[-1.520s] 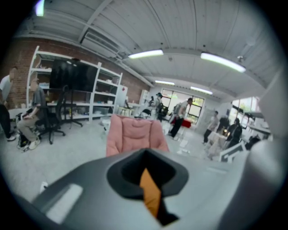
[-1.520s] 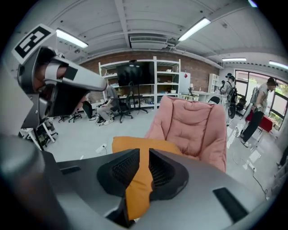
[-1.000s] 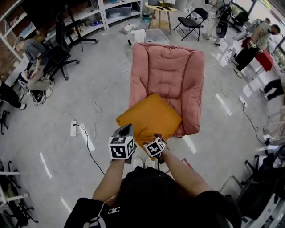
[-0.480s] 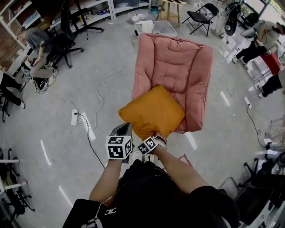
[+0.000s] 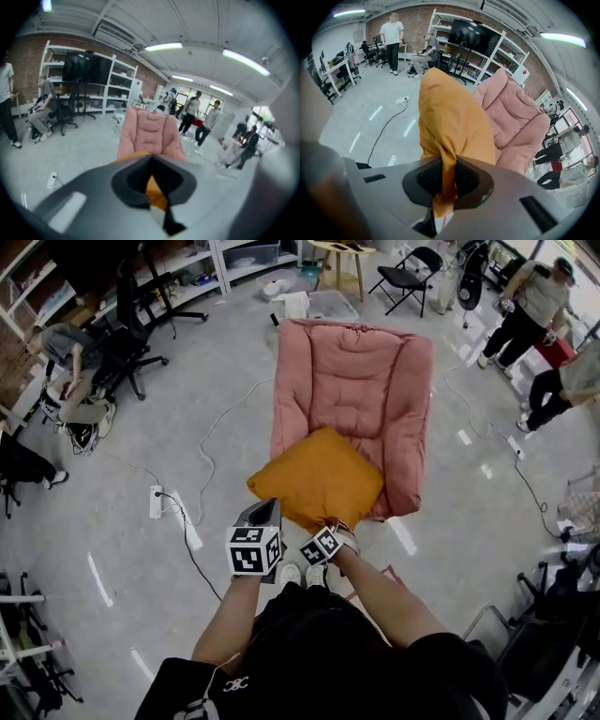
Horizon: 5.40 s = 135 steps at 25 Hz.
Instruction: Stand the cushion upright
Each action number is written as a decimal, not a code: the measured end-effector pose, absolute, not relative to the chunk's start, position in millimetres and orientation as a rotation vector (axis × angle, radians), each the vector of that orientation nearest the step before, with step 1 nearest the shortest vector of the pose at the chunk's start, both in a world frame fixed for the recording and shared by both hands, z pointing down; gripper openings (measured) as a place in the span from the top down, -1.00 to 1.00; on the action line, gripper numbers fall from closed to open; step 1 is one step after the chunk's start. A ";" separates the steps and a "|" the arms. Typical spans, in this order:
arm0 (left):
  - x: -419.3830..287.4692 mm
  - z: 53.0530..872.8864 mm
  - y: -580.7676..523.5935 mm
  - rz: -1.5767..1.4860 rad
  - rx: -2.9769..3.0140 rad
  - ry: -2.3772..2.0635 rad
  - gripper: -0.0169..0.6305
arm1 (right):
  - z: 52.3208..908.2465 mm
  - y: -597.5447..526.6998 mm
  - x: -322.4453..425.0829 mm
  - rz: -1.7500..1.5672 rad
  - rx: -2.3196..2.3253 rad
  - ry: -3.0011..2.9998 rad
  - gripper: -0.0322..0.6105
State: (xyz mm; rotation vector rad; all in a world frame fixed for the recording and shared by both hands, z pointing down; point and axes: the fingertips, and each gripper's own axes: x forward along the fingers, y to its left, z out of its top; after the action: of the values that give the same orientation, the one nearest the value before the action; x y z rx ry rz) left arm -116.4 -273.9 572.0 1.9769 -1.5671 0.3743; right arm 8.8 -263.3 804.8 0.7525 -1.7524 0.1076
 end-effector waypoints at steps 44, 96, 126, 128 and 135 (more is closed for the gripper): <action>-69.6 546.7 -415.9 0.404 2.269 -1.341 0.95 | 644.0 -541.8 128.1 -0.147 1.241 -1.658 0.86; -19.4 545.3 -544.4 0.429 2.222 -1.423 0.95 | 536.1 -690.9 180.5 -0.016 1.630 -2.047 0.90; -51.8 504.3 -361.9 0.317 2.386 -1.427 0.96 | 482.7 -377.9 46.1 0.283 1.659 -2.462 0.91; -52.8 504.0 -354.9 0.319 2.393 -1.419 0.95 | 483.4 -368.9 43.2 0.287 1.661 -2.460 0.91; -51.6 507.0 -341.9 0.327 2.403 -1.396 0.95 | 490.5 -351.9 41.5 0.307 1.660 -2.446 0.91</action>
State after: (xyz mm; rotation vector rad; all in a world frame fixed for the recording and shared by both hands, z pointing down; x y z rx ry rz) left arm -51.6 -341.9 507.0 2.4031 -1.3962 0.3265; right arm 41.5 -351.9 490.5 1.6598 -2.4459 0.3072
